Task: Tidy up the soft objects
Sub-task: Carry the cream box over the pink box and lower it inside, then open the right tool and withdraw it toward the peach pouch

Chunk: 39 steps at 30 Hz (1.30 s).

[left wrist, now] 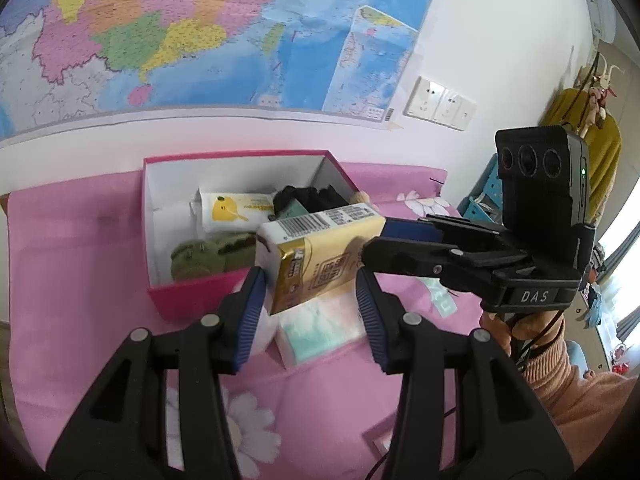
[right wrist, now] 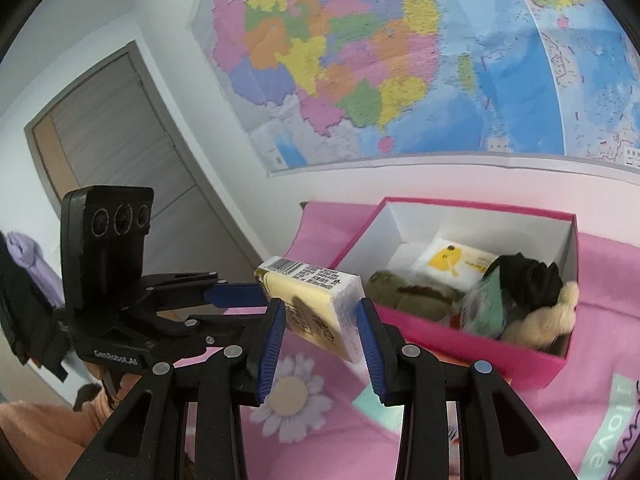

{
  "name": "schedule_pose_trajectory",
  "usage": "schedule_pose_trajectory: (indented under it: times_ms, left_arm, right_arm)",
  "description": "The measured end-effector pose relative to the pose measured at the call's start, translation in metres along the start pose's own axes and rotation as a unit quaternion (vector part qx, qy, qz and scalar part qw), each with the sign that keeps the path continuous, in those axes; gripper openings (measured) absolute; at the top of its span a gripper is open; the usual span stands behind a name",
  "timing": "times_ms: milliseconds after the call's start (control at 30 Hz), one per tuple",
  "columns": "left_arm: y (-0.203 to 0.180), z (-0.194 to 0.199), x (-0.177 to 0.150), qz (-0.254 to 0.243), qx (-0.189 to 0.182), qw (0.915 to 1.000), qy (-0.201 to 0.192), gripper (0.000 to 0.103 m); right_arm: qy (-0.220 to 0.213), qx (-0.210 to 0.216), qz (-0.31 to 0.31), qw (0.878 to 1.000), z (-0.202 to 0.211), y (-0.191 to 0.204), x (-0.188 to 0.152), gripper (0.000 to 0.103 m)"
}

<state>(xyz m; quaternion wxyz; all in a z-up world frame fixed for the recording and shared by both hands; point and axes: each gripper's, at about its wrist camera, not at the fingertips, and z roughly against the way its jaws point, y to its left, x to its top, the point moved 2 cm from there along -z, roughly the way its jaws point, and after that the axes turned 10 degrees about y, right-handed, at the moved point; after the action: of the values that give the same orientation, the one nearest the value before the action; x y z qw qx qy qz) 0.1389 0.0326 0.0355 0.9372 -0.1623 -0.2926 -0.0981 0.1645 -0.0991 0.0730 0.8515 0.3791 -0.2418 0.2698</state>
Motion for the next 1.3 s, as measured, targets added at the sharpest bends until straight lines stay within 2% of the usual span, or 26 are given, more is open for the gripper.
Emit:
schedule_pose_trajectory:
  times_ms: [167, 467, 867, 1033, 1067, 1300]
  left_arm:
    - [0.009, -0.021, 0.021, 0.005, 0.007, 0.9999, 0.011, 0.048]
    - [0.025, -0.056, 0.047, 0.020, 0.012, 0.9992, 0.034, 0.048]
    - [0.049, -0.106, 0.062, 0.045, 0.033, 0.9950, 0.083, 0.048]
    - [0.062, -0.124, 0.067, 0.067, 0.036, 0.9918, 0.103, 0.048]
    - [0.064, -0.124, 0.067, 0.070, 0.032, 0.9915, 0.104, 0.048]
    - [0.071, -0.106, 0.055, 0.071, 0.034, 0.9935, 0.082, 0.048]
  right_arm:
    - [0.000, 0.003, -0.025, 1.000, -0.011, -0.026, 0.018, 0.038]
    - [0.015, -0.020, -0.054, 0.998, -0.037, -0.065, 0.042, 0.038]
    - [0.044, -0.038, -0.097, 0.994, -0.075, -0.106, 0.052, 0.038]
    - [0.044, -0.049, -0.123, 0.990, -0.087, -0.121, 0.056, 0.040]
    - [0.044, -0.053, -0.128, 0.989, -0.088, -0.123, 0.055, 0.043]
    - [0.044, -0.061, -0.115, 0.991, -0.082, -0.118, 0.047, 0.043]
